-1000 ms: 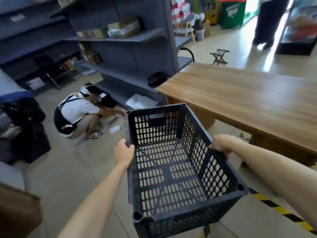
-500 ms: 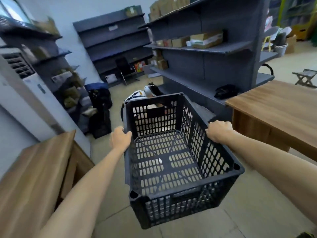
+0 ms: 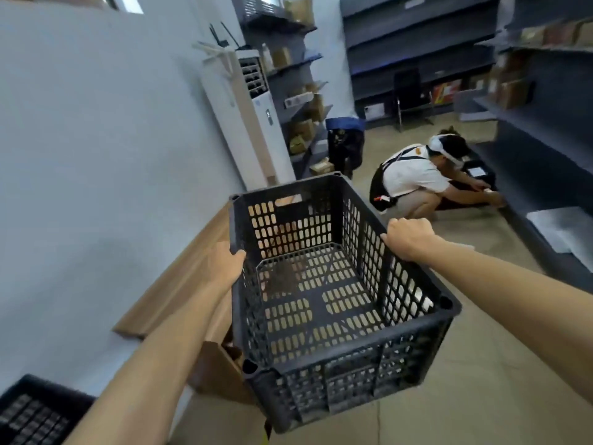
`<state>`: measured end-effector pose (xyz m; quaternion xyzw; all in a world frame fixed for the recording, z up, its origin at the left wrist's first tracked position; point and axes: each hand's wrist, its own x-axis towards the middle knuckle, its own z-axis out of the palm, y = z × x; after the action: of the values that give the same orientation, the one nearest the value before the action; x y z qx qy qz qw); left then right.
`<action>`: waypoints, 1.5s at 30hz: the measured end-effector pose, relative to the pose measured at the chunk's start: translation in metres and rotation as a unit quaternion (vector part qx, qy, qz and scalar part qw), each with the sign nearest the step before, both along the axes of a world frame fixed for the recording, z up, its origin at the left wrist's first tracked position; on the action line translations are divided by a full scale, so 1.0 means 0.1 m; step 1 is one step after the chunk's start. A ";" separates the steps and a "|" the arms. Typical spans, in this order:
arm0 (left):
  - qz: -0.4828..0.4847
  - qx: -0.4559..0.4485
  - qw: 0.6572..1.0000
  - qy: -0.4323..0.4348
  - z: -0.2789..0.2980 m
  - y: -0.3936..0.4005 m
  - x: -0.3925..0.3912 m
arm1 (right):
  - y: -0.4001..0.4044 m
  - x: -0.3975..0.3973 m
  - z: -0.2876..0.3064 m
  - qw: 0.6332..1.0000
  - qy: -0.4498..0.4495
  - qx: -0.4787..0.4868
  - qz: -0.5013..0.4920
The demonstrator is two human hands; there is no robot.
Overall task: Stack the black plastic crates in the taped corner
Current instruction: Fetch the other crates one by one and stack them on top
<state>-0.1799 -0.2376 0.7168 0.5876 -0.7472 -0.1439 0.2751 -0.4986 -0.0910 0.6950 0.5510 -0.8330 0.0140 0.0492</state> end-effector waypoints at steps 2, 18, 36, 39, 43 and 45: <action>0.051 -0.008 0.999 -0.010 0.05 0.08 0.27 | -0.28 0.17 0.05 0.999 -0.010 -0.005 0.044; 0.428 -0.020 0.903 -0.041 0.12 1.06 2.68 | -1.68 2.46 0.07 0.923 -0.013 -0.031 0.384; 0.528 -0.011 0.848 -0.047 -0.02 0.89 5.94 | -2.55 5.97 -0.02 0.871 -0.023 -0.053 0.489; 0.535 0.004 0.844 -0.047 -0.11 0.77 6.36 | -2.72 6.40 -0.01 0.865 -0.020 -0.044 0.500; 0.545 0.017 0.838 -0.029 -0.21 0.54 6.78 | -3.07 6.90 0.05 0.864 -0.004 -0.049 0.501; 0.549 0.021 0.835 -0.024 -0.22 0.40 6.96 | -3.24 7.10 0.07 0.862 -0.006 -0.047 0.505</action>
<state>0.5164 -0.1978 0.6945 0.9103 -0.3047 0.0300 0.2784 0.2110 -0.4145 0.7015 0.8929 -0.4396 0.0796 0.0558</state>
